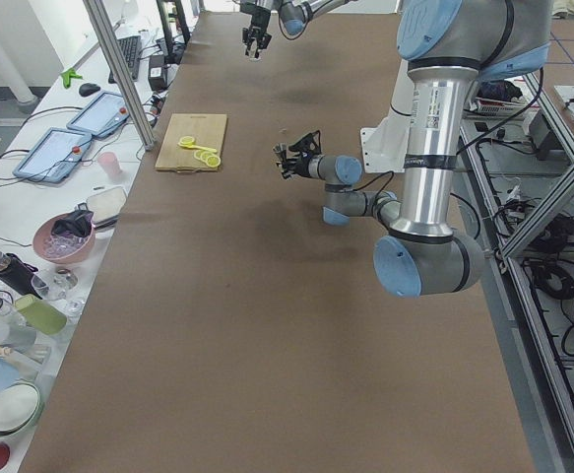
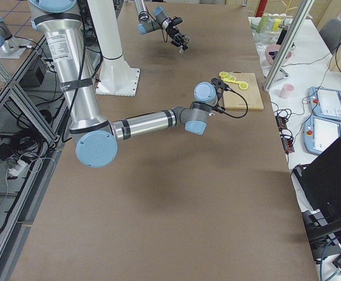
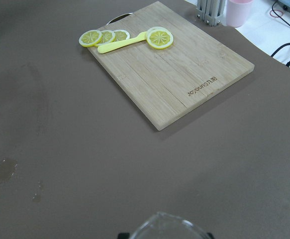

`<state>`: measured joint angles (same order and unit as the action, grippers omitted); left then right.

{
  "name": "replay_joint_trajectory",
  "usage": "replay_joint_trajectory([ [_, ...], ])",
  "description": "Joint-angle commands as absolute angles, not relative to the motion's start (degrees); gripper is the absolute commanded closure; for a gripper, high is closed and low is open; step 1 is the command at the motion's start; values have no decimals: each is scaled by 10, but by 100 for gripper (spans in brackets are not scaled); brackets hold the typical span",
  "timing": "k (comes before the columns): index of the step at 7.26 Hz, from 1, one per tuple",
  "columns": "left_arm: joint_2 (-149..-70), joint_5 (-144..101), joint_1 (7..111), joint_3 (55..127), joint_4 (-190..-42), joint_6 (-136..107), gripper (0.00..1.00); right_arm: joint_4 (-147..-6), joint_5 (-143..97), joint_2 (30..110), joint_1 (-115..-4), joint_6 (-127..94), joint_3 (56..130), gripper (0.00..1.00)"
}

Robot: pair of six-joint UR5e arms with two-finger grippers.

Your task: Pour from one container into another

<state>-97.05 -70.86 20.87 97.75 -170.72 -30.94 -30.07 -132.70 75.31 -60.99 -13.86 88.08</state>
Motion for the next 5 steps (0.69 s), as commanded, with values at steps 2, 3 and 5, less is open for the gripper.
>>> replay_joint_trajectory([
  [2, -1048, -812, 238, 965, -1640, -199, 100, -337, -1299, 722, -577, -136, 890, 100],
  [3, -1067, -850, 250, 961, -1630, -166, 100, -347, -1297, 715, -574, -135, 894, 100],
  [5, -1119, -933, 278, 911, -1630, -137, 100, -373, -1309, 705, -575, -134, 899, 100],
])
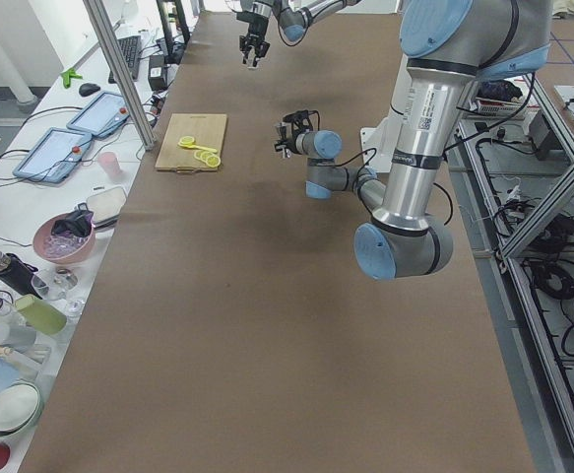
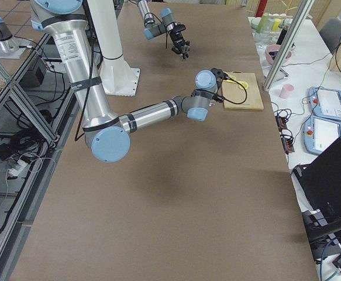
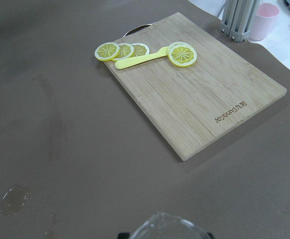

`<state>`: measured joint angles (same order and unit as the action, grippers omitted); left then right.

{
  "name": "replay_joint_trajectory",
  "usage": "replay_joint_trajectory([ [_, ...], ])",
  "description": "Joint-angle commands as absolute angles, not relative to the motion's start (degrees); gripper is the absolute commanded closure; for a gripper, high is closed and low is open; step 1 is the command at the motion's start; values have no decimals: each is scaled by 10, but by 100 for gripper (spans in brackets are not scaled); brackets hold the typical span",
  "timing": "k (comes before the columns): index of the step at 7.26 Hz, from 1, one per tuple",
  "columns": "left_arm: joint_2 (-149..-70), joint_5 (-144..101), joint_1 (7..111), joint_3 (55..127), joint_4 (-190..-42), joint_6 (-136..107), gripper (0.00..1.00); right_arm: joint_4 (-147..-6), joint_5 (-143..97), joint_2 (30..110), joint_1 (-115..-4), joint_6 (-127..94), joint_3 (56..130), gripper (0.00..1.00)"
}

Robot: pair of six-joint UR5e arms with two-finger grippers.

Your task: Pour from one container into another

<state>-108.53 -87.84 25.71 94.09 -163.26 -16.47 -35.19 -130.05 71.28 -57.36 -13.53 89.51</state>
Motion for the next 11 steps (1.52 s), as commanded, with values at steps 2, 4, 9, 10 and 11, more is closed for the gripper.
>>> replay_joint_trajectory([
  [2, -1180, -1020, 325, 841, -1630, -96, 100, -457, -1367, 674, -574, -134, 910, 100],
  [4, -1235, -1117, 371, 760, -1629, -53, 100, -471, -1352, 660, -571, -109, 917, 100],
  [9, -1337, -1199, 388, 655, -1630, -33, 100, -521, -1322, 606, -528, -103, 918, 100],
  [10, -1347, -1197, 388, 644, -1633, -28, 100, -541, -1314, 593, -520, -103, 923, 100],
  [11, -1350, -1195, 388, 641, -1639, -28, 100, -573, -1314, 581, -512, -99, 939, 100],
])
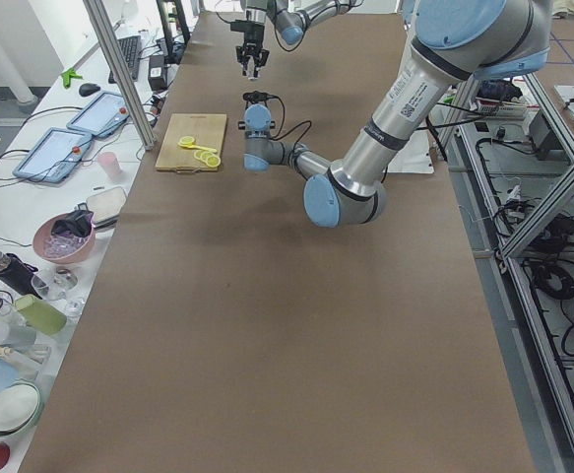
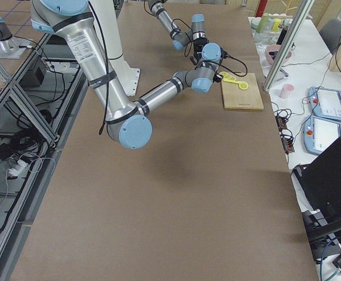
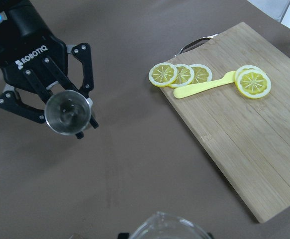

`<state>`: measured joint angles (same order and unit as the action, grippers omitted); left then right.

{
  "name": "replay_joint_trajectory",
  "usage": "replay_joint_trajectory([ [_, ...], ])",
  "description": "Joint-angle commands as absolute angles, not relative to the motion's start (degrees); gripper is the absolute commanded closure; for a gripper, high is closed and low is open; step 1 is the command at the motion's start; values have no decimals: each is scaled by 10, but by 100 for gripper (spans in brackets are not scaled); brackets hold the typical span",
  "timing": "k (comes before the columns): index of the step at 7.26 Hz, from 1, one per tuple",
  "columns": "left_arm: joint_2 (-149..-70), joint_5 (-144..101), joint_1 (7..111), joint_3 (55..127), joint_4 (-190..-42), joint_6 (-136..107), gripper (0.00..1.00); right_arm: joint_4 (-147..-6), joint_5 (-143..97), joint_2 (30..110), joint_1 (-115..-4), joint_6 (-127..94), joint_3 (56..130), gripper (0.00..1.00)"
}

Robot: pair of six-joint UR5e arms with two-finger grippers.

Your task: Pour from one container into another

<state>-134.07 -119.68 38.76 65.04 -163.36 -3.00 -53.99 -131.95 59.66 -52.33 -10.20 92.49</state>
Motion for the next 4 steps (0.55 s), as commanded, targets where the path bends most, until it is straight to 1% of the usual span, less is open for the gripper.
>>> replay_joint_trajectory([
  [1, -1352, -1194, 388, 635, -1651, -28, 100, -609, -1313, 577, -500, -98, 957, 100],
  [3, -1371, -1191, 386, 605, -1669, -28, 100, -658, -1306, 552, -483, -81, 963, 100],
  [4, -1374, -1176, 382, 604, -1670, -29, 100, -694, -1283, 532, -471, -61, 962, 100],
])
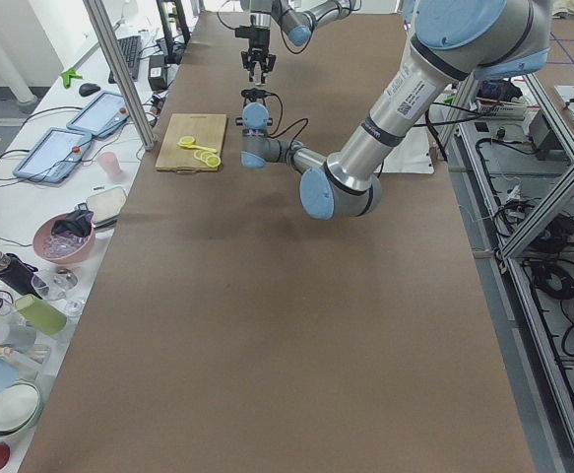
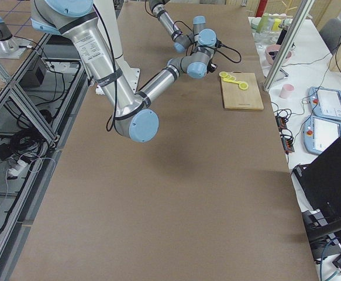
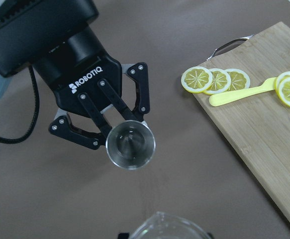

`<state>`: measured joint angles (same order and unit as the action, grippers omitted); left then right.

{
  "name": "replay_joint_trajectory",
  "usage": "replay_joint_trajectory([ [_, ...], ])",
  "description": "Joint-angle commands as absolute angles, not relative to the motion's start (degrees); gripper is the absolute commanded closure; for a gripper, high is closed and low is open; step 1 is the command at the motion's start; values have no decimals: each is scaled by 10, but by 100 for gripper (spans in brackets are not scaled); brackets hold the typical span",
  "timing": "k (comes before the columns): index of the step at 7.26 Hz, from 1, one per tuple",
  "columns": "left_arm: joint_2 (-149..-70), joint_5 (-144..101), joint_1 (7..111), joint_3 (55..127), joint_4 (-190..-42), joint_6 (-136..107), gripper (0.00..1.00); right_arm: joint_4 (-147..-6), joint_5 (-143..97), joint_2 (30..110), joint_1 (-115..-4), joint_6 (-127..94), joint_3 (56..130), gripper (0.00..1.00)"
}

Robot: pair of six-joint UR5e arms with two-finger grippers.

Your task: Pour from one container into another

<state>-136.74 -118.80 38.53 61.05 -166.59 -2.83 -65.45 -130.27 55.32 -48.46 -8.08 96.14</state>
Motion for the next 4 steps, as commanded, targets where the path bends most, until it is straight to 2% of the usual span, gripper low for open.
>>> replay_joint_trajectory([
  [1, -1378, -1163, 374, 599, -1677, -29, 100, -712, -1260, 526, -458, -33, 962, 100],
  [4, -1388, -1137, 362, 597, -1683, -29, 100, -715, -1242, 529, -444, -31, 959, 100],
])
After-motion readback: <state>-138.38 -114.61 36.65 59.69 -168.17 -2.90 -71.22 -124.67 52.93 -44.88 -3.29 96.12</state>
